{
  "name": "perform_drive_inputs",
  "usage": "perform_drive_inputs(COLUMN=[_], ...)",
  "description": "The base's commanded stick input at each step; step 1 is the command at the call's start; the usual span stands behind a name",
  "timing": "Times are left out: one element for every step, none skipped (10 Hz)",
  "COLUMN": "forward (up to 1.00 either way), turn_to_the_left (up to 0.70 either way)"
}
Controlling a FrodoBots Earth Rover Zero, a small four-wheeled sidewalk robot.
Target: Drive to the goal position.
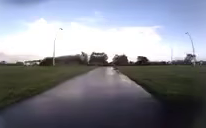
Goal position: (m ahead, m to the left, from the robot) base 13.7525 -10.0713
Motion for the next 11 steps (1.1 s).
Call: perform_drive_inputs(forward=[0.45,0.45,0.45,0.45,0.45,0.45,0.45,0.45,0.45,0.45,0.45], turn_to_the_left=[0.00,0.00,0.00,0.00,0.00,0.00,0.00,0.00,0.00,0.00,0.00])
